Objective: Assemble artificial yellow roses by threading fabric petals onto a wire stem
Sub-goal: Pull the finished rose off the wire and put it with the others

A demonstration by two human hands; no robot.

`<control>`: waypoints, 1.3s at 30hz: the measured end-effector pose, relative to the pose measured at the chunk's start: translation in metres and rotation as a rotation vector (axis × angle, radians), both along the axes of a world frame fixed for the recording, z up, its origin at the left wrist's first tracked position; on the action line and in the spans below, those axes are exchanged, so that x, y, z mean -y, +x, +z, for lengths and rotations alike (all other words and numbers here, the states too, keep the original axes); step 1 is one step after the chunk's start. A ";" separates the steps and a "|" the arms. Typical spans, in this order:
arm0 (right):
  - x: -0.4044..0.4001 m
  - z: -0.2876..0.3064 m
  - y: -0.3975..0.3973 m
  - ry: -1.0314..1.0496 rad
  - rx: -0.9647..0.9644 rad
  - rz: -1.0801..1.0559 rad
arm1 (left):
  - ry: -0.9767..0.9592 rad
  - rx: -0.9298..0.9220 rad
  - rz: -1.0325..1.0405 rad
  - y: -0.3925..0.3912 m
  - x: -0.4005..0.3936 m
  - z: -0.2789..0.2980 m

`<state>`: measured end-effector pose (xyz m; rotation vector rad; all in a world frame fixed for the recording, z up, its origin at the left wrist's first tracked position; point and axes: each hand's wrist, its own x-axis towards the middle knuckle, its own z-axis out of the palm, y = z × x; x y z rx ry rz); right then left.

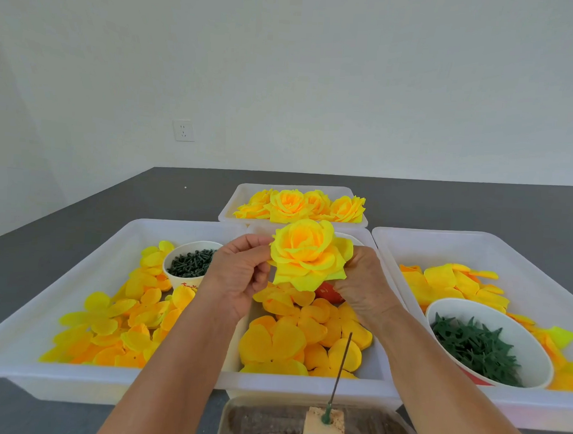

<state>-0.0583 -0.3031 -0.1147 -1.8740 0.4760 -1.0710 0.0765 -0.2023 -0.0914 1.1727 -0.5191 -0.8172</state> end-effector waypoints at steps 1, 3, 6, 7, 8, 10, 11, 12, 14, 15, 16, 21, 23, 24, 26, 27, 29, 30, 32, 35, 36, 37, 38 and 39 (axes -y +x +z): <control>0.000 0.000 0.000 0.003 0.006 -0.014 | -0.017 0.011 0.013 0.000 0.000 0.000; 0.000 0.000 0.001 0.002 0.049 -0.048 | -0.060 0.008 0.009 -0.001 0.000 0.001; -0.001 0.001 0.002 -0.060 0.112 -0.058 | -0.084 0.004 -0.019 -0.002 0.000 0.002; 0.000 0.000 0.003 -0.088 0.113 -0.058 | -0.068 0.006 -0.023 -0.003 0.000 0.001; 0.001 -0.001 0.003 -0.103 0.112 -0.060 | -0.046 0.005 -0.023 -0.003 0.001 0.001; 0.001 -0.002 0.002 -0.106 0.109 -0.051 | -0.012 -0.008 -0.017 -0.003 0.001 0.000; 0.000 -0.002 0.002 -0.107 0.106 -0.056 | -0.002 -0.018 -0.011 -0.003 0.001 -0.001; -0.001 -0.003 0.002 -0.115 0.090 -0.057 | 0.003 -0.030 0.003 -0.003 0.001 0.000; -0.002 -0.002 0.002 -0.118 0.051 -0.057 | 0.007 -0.055 0.040 -0.002 0.002 0.000; -0.002 -0.001 0.002 -0.114 0.047 -0.051 | 0.005 -0.070 0.045 -0.002 0.002 0.001; -0.002 0.001 0.002 -0.093 0.056 -0.059 | 0.000 -0.084 0.035 -0.002 0.001 0.001; 0.000 0.005 0.002 0.270 0.209 -0.100 | -0.011 -0.056 -0.103 -0.003 -0.003 0.005; 0.000 0.007 0.002 0.411 0.232 -0.054 | -0.028 -0.044 -0.147 -0.004 -0.003 0.006; 0.000 0.008 0.001 0.480 0.270 -0.019 | -0.032 -0.036 -0.165 -0.005 -0.003 0.007; -0.001 0.011 0.000 0.598 0.366 0.064 | -0.037 -0.025 -0.190 -0.005 -0.003 0.007; -0.001 0.012 0.000 0.638 0.395 0.097 | -0.040 -0.021 -0.200 -0.004 -0.003 0.007; -0.001 0.012 -0.001 0.666 0.412 0.128 | -0.050 -0.006 -0.217 -0.004 -0.003 0.006; -0.001 0.012 0.000 0.656 0.397 0.120 | -0.058 0.008 -0.228 -0.004 -0.003 0.006; -0.002 0.010 0.000 0.570 0.315 0.029 | -0.070 0.044 -0.258 -0.006 -0.003 0.006; -0.005 0.009 0.000 0.380 0.197 -0.127 | -0.061 0.074 -0.301 -0.008 -0.003 0.007; -0.004 0.009 0.000 0.332 0.185 -0.154 | -0.053 0.082 -0.308 -0.008 -0.003 0.007; -0.005 0.010 -0.001 0.307 0.182 -0.165 | -0.045 0.087 -0.310 -0.008 -0.003 0.007; -0.005 0.010 0.000 0.293 0.189 -0.162 | -0.043 0.086 -0.310 -0.008 -0.002 0.007; -0.005 0.011 0.000 0.287 0.195 -0.157 | -0.043 0.078 -0.307 -0.008 -0.002 0.007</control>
